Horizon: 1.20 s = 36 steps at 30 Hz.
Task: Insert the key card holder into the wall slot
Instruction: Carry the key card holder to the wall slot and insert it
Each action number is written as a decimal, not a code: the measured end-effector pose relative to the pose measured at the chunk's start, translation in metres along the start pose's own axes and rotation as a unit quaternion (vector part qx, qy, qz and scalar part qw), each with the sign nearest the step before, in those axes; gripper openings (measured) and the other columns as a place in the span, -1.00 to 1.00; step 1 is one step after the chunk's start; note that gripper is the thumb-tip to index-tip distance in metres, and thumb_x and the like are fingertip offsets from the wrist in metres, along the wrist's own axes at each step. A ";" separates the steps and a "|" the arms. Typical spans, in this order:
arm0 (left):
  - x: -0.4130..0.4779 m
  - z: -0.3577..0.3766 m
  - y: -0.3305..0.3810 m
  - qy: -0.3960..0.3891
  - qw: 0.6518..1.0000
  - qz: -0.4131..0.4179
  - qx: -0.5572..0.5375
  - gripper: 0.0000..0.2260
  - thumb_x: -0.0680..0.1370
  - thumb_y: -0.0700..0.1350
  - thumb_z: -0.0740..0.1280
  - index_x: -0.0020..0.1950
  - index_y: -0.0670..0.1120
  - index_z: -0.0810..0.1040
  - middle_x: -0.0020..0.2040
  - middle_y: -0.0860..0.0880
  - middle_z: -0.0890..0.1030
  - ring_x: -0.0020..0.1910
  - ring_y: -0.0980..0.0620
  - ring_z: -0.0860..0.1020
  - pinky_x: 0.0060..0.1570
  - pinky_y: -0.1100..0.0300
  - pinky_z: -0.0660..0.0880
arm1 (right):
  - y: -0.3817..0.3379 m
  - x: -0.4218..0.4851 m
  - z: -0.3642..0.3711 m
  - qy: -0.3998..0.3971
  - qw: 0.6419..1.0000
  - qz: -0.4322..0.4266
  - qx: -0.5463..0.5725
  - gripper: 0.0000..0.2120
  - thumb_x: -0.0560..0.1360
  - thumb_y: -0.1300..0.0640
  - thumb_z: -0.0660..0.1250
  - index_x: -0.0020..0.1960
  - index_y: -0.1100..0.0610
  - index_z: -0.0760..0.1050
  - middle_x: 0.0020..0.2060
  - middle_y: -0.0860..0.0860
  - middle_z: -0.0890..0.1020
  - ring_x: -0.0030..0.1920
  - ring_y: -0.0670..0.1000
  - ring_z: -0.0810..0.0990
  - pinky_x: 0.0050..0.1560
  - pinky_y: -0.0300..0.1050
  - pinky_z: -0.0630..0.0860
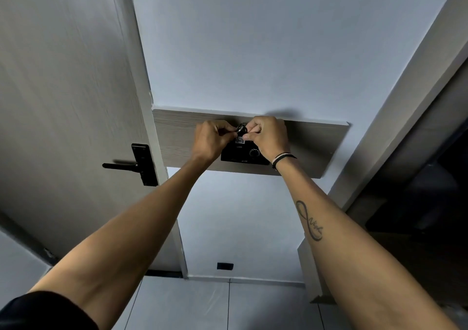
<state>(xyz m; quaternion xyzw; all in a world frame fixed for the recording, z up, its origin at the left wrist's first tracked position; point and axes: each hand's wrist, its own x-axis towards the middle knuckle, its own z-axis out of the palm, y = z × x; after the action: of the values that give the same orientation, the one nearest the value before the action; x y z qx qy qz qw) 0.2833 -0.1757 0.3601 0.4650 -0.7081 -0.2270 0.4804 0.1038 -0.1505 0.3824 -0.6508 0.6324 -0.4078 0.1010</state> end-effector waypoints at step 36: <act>-0.016 -0.006 -0.002 -0.026 0.969 0.073 0.234 -0.84 0.63 -0.18 0.38 0.11 -0.09 0.76 0.01 -0.13 0.78 -0.02 -0.26 0.70 -0.08 -0.03 0.58 | 0.019 -0.028 0.006 0.022 0.996 0.019 -0.086 -0.94 0.52 0.16 0.50 -0.13 0.05 0.69 -0.19 0.00 0.77 -0.12 0.10 0.74 -0.09 -0.01 0.70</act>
<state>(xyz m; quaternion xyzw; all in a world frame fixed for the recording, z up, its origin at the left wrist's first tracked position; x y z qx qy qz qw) 0.2911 -0.1623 0.3534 0.5054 -0.7859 -0.0306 0.3550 0.0974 -0.1313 0.3552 -0.6361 0.6795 -0.3637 0.0382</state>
